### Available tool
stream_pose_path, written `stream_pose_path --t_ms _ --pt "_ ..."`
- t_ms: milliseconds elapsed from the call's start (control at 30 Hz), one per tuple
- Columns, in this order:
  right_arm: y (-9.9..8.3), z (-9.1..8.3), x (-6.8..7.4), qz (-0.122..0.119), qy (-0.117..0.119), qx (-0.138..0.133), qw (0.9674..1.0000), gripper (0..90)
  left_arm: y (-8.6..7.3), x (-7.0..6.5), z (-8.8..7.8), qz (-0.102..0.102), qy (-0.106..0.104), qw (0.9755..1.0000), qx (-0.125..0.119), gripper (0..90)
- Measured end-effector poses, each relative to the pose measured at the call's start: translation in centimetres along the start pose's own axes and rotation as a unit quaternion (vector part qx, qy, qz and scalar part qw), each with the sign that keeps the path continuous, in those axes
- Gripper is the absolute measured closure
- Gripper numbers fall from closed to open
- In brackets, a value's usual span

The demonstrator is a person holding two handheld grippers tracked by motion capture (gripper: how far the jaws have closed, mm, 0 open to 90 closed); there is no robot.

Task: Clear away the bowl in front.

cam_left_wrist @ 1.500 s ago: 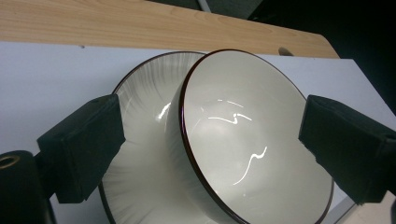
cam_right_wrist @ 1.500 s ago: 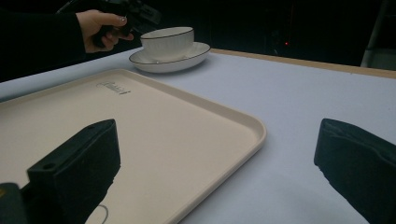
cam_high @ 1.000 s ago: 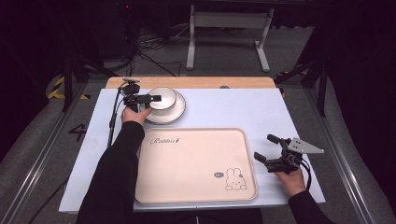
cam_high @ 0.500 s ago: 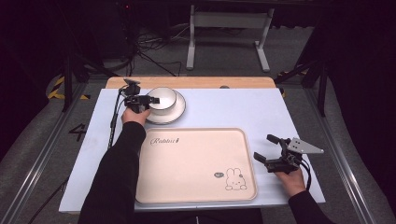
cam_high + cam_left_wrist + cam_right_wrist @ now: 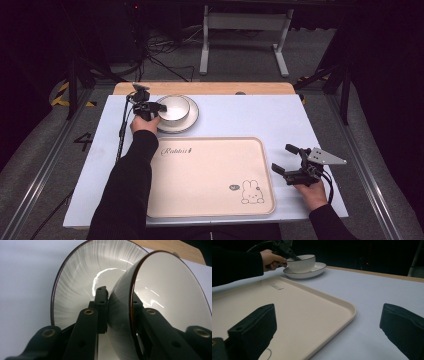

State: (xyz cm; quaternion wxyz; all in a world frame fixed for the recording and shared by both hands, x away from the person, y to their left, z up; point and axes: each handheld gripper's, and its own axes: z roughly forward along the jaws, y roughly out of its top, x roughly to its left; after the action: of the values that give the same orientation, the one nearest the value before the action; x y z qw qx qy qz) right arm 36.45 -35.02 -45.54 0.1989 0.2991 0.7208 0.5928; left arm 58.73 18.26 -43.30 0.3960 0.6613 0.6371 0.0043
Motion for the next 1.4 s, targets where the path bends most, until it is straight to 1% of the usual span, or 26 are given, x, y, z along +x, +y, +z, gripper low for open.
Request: stream_pose_path --t_ms 133,233,367,467,500,567,600,667,767,800,900,1000,1033,1067,1133,1200,1267,1300,1367,1400 --pt "0.0 0.0 0.0 0.000 0.001 0.000 1.0000 1.4 0.0 -0.1 0.0 -0.002 0.002 1.0000 0.002 77.6" --pt "0.0 0.0 0.0 0.000 0.001 0.000 1.0000 1.5 0.0 -0.2 -0.1 0.001 0.007 1.0000 0.003 78.1" --pt "0.0 0.0 0.0 0.000 0.001 0.000 1.0000 1.5 0.0 -0.4 -0.2 0.000 0.012 0.9999 0.000 78.5" --pt "0.0 0.0 0.0 0.000 0.001 0.001 1.0000 1.5 0.0 -0.4 -0.3 0.004 0.015 0.9999 0.003 78.5" --pt "0.0 0.0 0.0 0.000 0.001 0.001 1.0000 1.5 0.0 -0.5 -0.5 0.005 0.009 0.9999 0.005 78.3" --pt "0.0 0.0 0.0 0.000 0.001 0.001 1.0000 1.5 0.0 -0.5 -0.6 0.005 0.008 0.9999 0.004 78.3" --pt "0.0 0.0 0.0 0.000 0.000 0.001 1.0000 1.5 0.1 -0.8 -0.8 0.004 0.005 1.0000 -0.001 78.3" --pt "0.0 0.0 0.0 -0.001 0.000 0.001 1.0000 1.5 0.1 -0.9 -1.0 0.008 0.002 1.0000 -0.004 78.3" --pt "0.0 0.0 0.0 -0.001 0.000 0.001 1.0000 1.5 0.3 -1.2 -1.6 0.008 -0.004 0.9999 -0.009 78.3" --pt "0.0 0.0 0.0 -0.001 0.000 0.001 1.0000 1.5 0.4 -1.3 -1.7 0.007 -0.004 0.9999 -0.010 78.3" --pt "0.0 0.0 0.0 -0.001 0.000 0.001 1.0000 1.5 0.6 -1.7 -2.2 0.019 0.003 0.9998 -0.009 78.2" --pt "0.0 0.0 0.0 -0.001 0.000 0.002 1.0000 1.5 0.8 -2.3 -2.7 0.026 0.004 0.9996 -0.010 78.1" --pt "0.0 0.0 0.0 -0.001 0.000 0.002 1.0000 1.5 0.8 -2.3 -2.7 0.026 0.004 0.9996 -0.010 78.1" --pt "0.0 0.0 0.0 -0.001 0.000 0.001 1.0000 1.5 1.0 -2.5 -2.9 0.031 0.004 0.9994 -0.013 78.1" --pt "0.0 0.0 0.0 -0.001 0.000 0.002 1.0000 1.5 1.0 -2.6 -3.1 0.033 0.005 0.9994 -0.012 78.1" --pt "0.0 0.0 0.0 -0.001 0.000 0.002 1.0000 1.5 1.2 -2.9 -3.5 0.036 0.006 0.9992 -0.015 78.1" --pt "0.0 0.0 0.0 -0.002 0.000 0.002 1.0000 1.5 1.2 -3.0 -3.7 0.039 0.005 0.9991 -0.015 78.1" --pt "0.0 0.0 0.0 -0.002 0.001 0.002 1.0000 1.5 1.3 -3.2 -3.9 0.040 0.005 0.9990 -0.019 78.2" --pt "0.0 0.0 0.0 -0.002 0.001 0.002 1.0000 1.5 1.3 -3.2 -4.0 0.043 0.005 0.9989 -0.018 78.2" --pt "0.0 0.0 0.0 -0.002 0.000 0.002 1.0000 1.5 1.3 -3.3 -4.3 0.047 0.003 0.9988 -0.015 78.2"
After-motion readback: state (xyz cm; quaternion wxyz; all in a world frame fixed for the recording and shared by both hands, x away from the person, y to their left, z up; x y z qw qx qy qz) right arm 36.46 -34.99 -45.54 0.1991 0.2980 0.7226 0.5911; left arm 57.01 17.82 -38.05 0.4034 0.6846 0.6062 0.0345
